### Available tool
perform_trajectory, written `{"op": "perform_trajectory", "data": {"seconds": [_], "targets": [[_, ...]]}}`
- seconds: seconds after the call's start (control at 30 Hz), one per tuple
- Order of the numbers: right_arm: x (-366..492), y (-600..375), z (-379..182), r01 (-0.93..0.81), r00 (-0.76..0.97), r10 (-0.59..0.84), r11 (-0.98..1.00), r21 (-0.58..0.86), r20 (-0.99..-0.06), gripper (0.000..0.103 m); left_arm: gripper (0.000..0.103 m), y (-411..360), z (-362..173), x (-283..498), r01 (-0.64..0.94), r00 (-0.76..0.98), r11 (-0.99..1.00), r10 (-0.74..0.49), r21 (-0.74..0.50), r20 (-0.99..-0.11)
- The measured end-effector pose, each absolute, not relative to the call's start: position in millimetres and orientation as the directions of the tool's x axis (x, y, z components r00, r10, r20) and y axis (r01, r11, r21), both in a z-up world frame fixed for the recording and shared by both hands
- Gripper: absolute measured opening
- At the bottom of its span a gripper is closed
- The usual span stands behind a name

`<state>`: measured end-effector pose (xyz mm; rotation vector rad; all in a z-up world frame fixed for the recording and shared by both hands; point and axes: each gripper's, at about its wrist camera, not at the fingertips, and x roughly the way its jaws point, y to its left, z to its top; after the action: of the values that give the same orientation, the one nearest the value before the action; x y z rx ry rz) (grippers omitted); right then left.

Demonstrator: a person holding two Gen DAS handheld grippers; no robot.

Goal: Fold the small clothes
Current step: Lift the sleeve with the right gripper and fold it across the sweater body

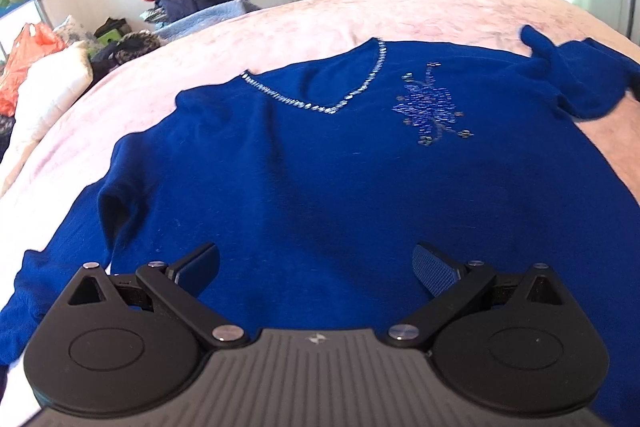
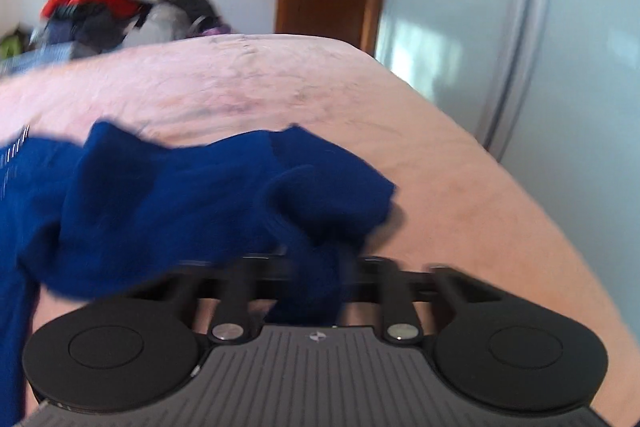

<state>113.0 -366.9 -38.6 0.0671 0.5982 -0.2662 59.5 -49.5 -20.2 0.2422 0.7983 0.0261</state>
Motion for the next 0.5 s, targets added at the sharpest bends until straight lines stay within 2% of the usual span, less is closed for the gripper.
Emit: {"op": "perform_trajectory", "data": {"seconds": [0.07, 0.13, 0.2, 0.27, 0.37, 0.5], "targets": [[105.2, -384.7, -33.0, 0.251, 0.802, -0.14, 0.961, 0.115, -0.58, 0.014, 0.103, -45.2, -21.7, 63.8, 0.058, 0.69, 0.975, 0.115, 0.214, -0.714], [93.2, -408.0, -25.4, 0.212, 0.83, 0.02, 0.913, 0.349, -0.558, 0.014, 0.103, -42.8, -21.7, 66.7, 0.049, 0.692, 0.977, 0.118, 0.21, -0.713], [85.6, -423.1, -20.8, 0.14, 0.853, 0.188, 0.816, 0.561, -0.487, 0.014, 0.103, -40.8, -20.5, 67.9, 0.041, 0.696, 0.977, 0.121, 0.208, -0.707], [82.5, -425.5, -16.1, 0.054, 0.86, 0.319, 0.72, 0.692, -0.399, 0.014, 0.103, -39.5, -18.6, 68.6, 0.038, 0.702, 0.978, 0.122, 0.207, -0.701], [91.3, -413.4, -13.6, -0.031, 0.845, 0.433, 0.626, 0.779, -0.314, 0.015, 0.103, -37.7, -14.7, 68.7, 0.025, 0.716, 0.975, 0.137, 0.221, -0.685], [114.3, -389.5, -14.1, -0.079, 0.824, 0.493, 0.588, 0.805, -0.278, 0.015, 0.103, -31.4, -10.5, 69.5, 0.007, 0.725, 0.972, 0.156, 0.234, -0.671]]}}
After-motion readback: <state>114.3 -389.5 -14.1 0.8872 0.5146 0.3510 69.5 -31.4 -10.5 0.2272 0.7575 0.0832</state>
